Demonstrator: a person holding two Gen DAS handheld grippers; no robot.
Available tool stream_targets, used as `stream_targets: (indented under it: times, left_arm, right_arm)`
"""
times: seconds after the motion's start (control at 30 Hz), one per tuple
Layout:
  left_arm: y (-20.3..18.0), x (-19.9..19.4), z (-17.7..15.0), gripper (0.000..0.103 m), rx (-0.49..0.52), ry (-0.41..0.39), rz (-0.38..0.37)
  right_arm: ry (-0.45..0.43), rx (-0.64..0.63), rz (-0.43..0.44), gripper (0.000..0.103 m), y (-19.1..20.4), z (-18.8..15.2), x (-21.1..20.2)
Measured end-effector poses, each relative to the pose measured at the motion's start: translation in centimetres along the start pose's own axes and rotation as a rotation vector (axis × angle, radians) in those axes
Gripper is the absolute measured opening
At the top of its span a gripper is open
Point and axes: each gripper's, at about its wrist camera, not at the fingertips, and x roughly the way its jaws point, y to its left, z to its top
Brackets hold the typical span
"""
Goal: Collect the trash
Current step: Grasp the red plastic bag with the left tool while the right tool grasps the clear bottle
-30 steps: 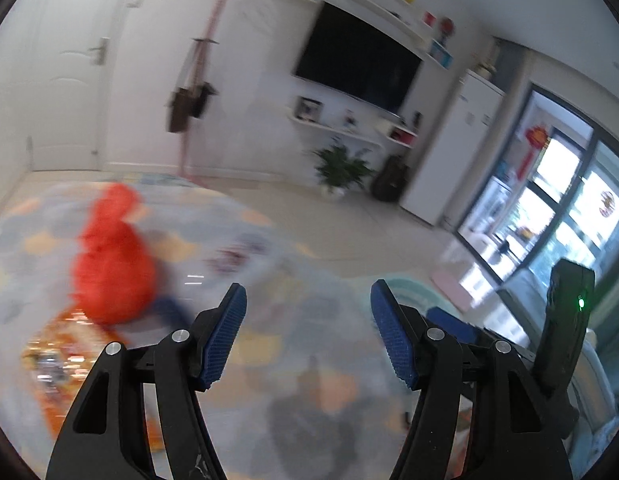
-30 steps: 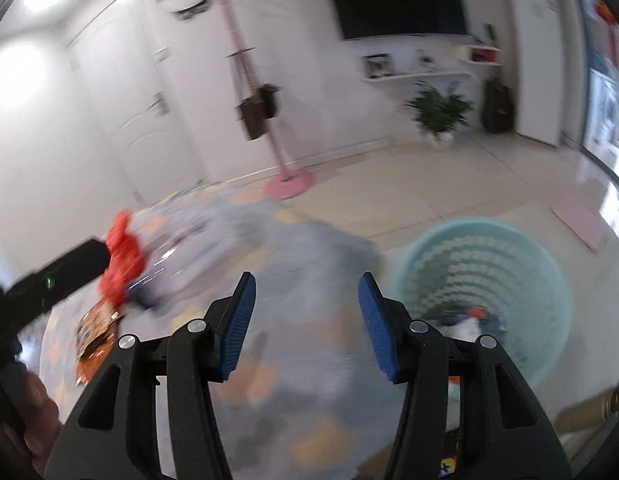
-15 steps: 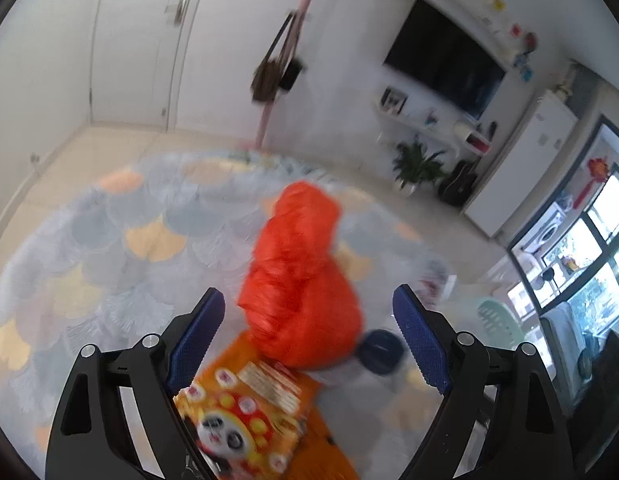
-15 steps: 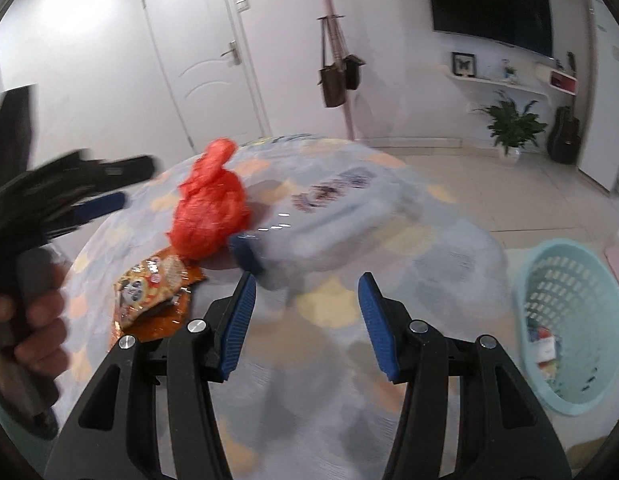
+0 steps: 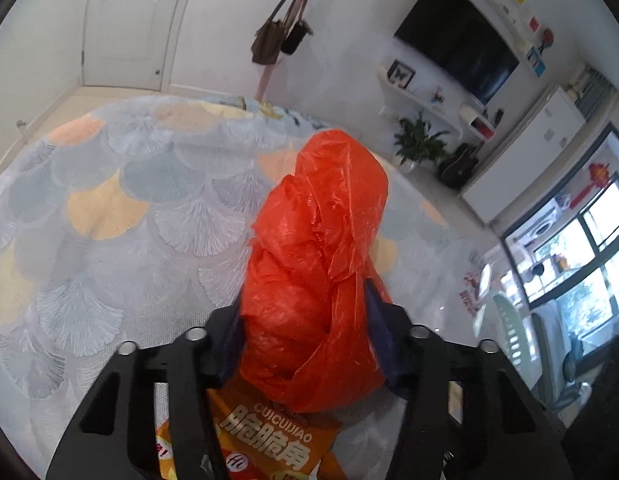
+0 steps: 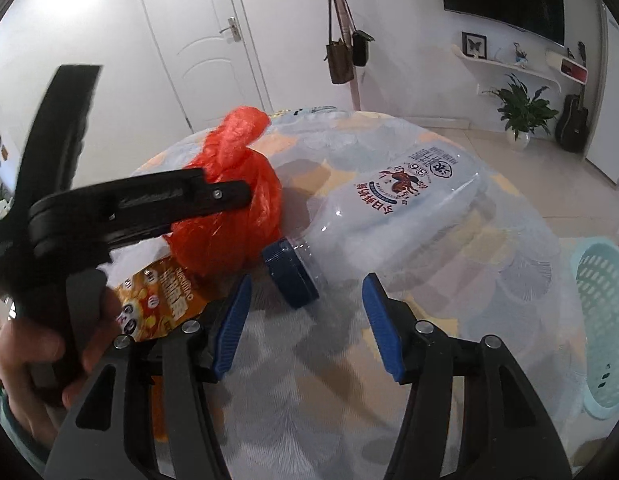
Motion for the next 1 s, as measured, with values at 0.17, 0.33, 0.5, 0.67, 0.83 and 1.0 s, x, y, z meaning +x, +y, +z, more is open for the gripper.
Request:
stream_targets:
  times: [0.17,0.33,0.5,0.67,0.83,1.0]
  left_arm:
    - [0.0,-2.7,-0.6,0.046,0.004,-0.131,-0.074]
    - [-0.3,-4.4,-1.5,0.046,0.016,-0.191,-0.071]
    - [-0.3,-5.0,-1.7,0.046,-0.001,-0.203,-0.087]
    - [-0.3,-5.6,-2.1,0.046,-0.003,-0.219,-0.088]
    - [-0.3,-5.7,-2.3,0.046,-0.006,-0.225,-0.084]
    - [-0.4,-6.1,-2.4,0.046,0.000,-0.238,-0.083]
  right_arm:
    - [0.018,0.086,-0.009,0.054,-2.7,-1.1,-0.6]
    - [0.002,0.171,-0.095,0.054,-6.4,-2.2,-2.6]
    - [-0.054,0.170,-0.077,0.054,-6.9,-1.6,-5.0]
    - [-0.090,0.044,-0.066,0.059,-4.0,1.5,-4.8]
    - [-0.070,-0.060,-0.075,0.069,-3.0,4.7,-1.2]
    - [-0.035,-0.061,-0.082,0.069,-3.7,5.0,1.6]
